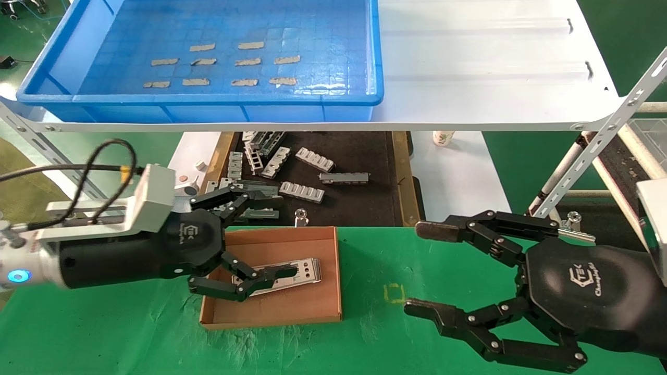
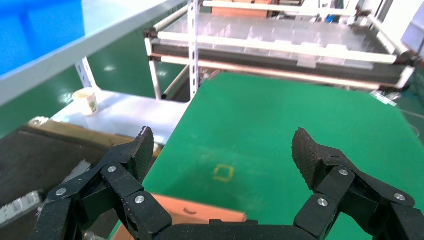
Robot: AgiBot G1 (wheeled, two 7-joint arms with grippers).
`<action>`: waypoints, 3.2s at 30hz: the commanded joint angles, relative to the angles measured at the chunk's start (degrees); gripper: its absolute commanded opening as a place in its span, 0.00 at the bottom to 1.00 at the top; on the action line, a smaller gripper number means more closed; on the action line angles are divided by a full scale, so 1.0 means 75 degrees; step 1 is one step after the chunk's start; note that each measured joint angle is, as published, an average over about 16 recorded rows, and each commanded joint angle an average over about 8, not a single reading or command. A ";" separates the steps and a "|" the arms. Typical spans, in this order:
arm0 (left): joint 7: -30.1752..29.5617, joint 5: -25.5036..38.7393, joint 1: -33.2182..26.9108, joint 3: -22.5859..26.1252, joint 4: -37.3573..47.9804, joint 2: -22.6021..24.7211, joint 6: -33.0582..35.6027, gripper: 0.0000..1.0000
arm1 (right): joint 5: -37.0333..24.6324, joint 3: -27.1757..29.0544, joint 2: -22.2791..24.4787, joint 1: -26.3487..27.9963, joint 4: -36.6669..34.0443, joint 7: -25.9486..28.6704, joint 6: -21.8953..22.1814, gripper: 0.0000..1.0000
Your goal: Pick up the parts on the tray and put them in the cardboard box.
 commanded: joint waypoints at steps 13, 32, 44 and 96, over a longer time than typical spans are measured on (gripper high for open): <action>-0.1344 -0.0685 0.1087 -0.1180 -0.2222 -0.0866 0.0050 1.00 | 0.0000 0.0000 0.0000 0.0000 0.0000 0.0000 0.0000 1.00; -0.2360 -0.1258 0.1964 -0.2133 -0.4009 -0.1565 0.0099 1.00 | 0.0001 0.0000 0.0001 -0.0002 -0.0002 0.0000 0.0003 1.00; -0.2295 -0.1190 0.1878 -0.2040 -0.3830 -0.1493 0.0090 1.00 | 0.0001 0.0000 0.0001 -0.0002 -0.0002 0.0000 0.0002 1.00; -0.2254 -0.1149 0.1825 -0.1980 -0.3724 -0.1453 0.0081 1.00 | 0.0001 0.0000 0.0001 -0.0002 -0.0002 0.0000 0.0002 1.00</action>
